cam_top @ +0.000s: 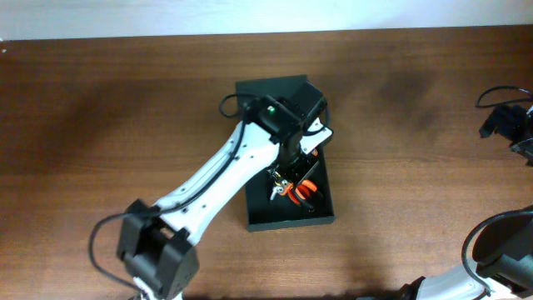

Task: Pack container
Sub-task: 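Carry the orange socket strip with the left gripper over the box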

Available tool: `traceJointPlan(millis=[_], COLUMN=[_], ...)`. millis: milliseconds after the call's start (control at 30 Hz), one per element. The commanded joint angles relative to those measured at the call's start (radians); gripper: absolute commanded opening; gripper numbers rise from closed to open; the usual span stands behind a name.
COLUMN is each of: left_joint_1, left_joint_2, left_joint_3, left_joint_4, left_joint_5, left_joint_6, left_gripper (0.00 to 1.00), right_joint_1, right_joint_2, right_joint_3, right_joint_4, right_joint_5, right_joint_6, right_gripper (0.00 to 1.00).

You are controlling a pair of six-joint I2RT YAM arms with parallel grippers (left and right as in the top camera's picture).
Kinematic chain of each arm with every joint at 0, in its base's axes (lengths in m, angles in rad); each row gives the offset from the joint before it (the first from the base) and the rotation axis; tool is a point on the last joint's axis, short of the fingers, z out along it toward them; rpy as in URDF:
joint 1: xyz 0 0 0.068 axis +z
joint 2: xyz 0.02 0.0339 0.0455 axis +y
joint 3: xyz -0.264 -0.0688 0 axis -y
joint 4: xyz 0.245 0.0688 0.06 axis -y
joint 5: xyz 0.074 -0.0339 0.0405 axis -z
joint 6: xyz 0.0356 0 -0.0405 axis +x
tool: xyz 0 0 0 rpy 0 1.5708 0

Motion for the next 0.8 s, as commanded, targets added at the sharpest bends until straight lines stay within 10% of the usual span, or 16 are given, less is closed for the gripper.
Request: traceJointPlan(millis=[0,767], left_joint_1=[0.001,0.006], left_joint_2=[0.048,0.183], left_joint_3=[0.014,0.024], left_joint_4=[0.002,0.003], left_joint_5=[0.023,0.052], left_joint_6=[0.019,0.019], left_gripper=[0.13,0.29], right_joint_1=[0.004,0.004], right_joint_2=[-0.004,-0.004], right_joint_3=[-0.003,-0.003], right_joint_4=[0.001,0.001], right_joint_5=[-0.001,-0.001], right_joint_6=[0.008,0.008], right_gripper=[0.99,0.99])
